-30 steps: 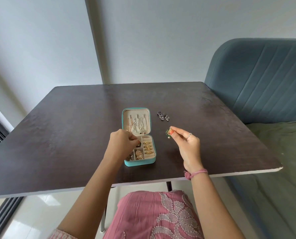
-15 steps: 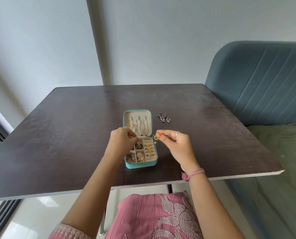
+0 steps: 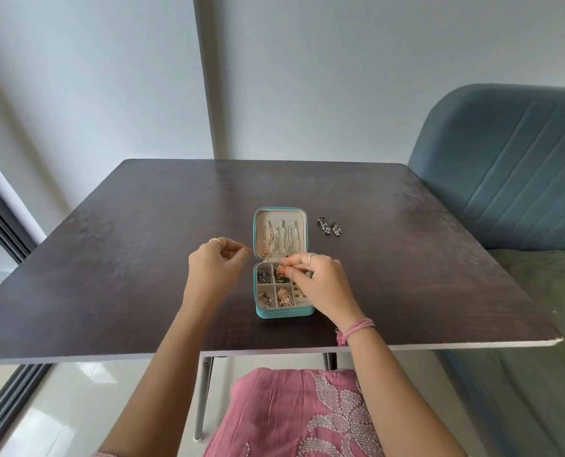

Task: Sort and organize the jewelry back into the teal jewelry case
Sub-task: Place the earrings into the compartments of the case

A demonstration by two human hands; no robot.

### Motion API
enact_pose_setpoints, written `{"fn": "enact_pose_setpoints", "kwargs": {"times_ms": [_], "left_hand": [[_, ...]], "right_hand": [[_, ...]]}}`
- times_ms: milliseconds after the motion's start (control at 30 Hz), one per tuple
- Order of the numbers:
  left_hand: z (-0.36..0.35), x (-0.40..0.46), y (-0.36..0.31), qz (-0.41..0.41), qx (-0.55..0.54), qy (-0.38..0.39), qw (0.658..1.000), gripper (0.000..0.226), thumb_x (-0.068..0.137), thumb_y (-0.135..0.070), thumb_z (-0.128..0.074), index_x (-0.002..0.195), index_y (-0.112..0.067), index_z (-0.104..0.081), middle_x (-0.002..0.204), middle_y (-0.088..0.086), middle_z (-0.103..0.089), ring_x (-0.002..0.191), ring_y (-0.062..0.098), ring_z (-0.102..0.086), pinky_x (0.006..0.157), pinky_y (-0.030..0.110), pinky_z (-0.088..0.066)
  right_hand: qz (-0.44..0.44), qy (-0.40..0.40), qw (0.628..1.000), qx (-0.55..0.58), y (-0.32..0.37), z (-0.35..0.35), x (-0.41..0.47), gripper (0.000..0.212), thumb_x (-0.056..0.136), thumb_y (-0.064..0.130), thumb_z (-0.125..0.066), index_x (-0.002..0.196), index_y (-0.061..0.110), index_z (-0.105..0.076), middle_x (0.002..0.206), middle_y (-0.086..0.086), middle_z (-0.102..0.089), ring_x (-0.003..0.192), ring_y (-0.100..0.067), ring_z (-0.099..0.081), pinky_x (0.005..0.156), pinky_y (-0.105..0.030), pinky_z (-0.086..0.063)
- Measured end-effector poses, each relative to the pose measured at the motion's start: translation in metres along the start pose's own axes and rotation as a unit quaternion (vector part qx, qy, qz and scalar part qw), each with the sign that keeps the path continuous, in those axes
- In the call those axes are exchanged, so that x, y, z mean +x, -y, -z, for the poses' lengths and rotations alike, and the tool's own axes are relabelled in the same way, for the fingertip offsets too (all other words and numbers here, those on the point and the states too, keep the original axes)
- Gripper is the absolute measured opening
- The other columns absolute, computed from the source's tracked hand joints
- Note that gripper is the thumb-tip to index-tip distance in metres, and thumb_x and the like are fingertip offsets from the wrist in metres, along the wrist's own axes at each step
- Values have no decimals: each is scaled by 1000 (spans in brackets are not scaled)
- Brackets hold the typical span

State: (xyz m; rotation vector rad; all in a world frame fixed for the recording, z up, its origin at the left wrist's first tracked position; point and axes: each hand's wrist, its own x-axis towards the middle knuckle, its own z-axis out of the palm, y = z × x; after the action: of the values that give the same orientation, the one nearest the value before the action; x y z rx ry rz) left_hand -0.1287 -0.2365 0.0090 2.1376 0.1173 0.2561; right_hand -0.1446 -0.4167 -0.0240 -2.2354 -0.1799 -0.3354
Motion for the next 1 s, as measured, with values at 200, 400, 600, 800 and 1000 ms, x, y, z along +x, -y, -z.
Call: {"fn": "enact_pose_setpoints", "kwargs": {"times_ms": [200,400,600,800,1000], "left_hand": [[-2,0,-1,-3,-7,3,1000,8,86,-22,-63,82,-19,-69,64,-5,-63,58,7,-57,54,17,-45],[-2,0,0,-10,-10,2,1000,8,86,-22,-64,82,-18,-69,66,-4,-65,61,10,-61,57,21,-50],[1,1,2,-8,-7,-1,1000,7,86,-22,-64,82,-19,-68,66,-5,-64,61,9,-61,57,20,-49],[1,1,0,-13,-5,-1,1000,7,86,-23,-64,81,-20,-68,67,-5,-65,64,11,-63,59,22,-52],[-1,4,-8,-25,-8,-3,1000,8,86,-24,-65,82,-19,-69,69,-5,-65,67,13,-64,62,27,-54]], "right_hand": [[-12,-2,996,-86,0,-2,0,20,89,34,-64,106,30,-72,102,9,-73,103,-13,-61,92,-35,-37],[-20,-1,992,-122,3,-2,1,20,90,34,-62,108,32,-71,110,8,-69,108,-15,-52,81,-30,-24],[-37,1,989,-143,2,-4,6,19,90,35,-63,106,32,-72,111,6,-59,107,-13,-48,82,-31,-24],[-43,30,980,-193,5,-3,13,24,92,38,-60,113,33,-70,112,4,-58,106,-15,-48,77,-31,-22],[-52,22,989,-138,8,5,18,13,85,38,-68,97,36,-71,83,17,-55,94,-7,-53,76,-32,-25]]}}
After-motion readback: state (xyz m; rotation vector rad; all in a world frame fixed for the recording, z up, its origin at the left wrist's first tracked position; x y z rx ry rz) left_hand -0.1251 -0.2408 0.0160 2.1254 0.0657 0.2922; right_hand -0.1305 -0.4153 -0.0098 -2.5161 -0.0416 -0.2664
